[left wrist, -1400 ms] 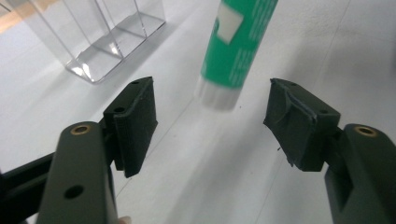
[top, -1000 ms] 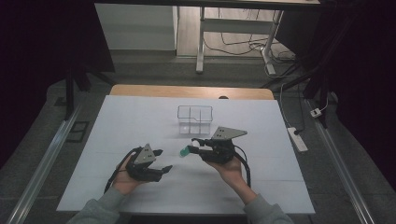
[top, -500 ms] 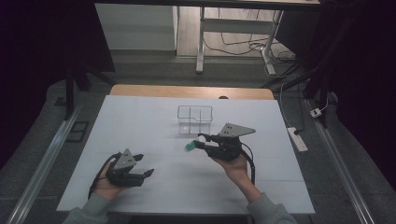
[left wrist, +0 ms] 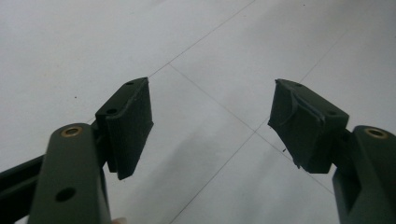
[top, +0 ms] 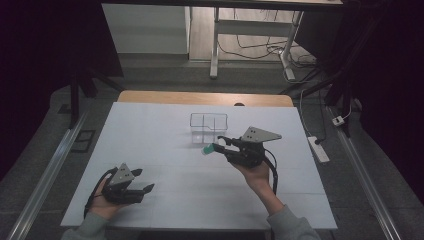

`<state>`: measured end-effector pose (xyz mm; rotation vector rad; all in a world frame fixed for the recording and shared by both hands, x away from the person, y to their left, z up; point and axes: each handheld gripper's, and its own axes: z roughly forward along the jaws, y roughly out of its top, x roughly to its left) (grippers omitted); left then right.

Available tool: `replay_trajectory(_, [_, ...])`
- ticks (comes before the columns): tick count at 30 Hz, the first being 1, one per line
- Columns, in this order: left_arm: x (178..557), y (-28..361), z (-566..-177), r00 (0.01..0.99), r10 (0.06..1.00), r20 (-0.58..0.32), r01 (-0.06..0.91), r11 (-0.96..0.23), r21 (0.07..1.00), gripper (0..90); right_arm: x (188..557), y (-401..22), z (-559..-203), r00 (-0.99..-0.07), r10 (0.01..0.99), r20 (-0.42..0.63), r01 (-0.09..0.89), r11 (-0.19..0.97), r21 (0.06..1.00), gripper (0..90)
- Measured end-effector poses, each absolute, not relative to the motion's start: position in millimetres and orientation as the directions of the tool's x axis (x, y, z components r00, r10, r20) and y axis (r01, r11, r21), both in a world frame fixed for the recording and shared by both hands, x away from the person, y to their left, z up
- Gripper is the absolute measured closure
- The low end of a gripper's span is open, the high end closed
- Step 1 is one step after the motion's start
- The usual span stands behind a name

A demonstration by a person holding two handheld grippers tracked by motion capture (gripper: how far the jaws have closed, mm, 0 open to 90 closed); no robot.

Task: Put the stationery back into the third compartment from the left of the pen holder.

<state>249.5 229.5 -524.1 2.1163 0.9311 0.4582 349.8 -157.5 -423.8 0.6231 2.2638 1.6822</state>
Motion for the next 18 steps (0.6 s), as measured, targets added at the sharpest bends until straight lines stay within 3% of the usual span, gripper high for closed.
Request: replay_trajectory(18, [251.6,231.4,-526.4,0.668,0.744,0.018,0.475,-0.444,0.759,29.0,363.6,-166.2,-409.7,-0.847,0.531,0.032,0.172,0.216,0.961,63.9])
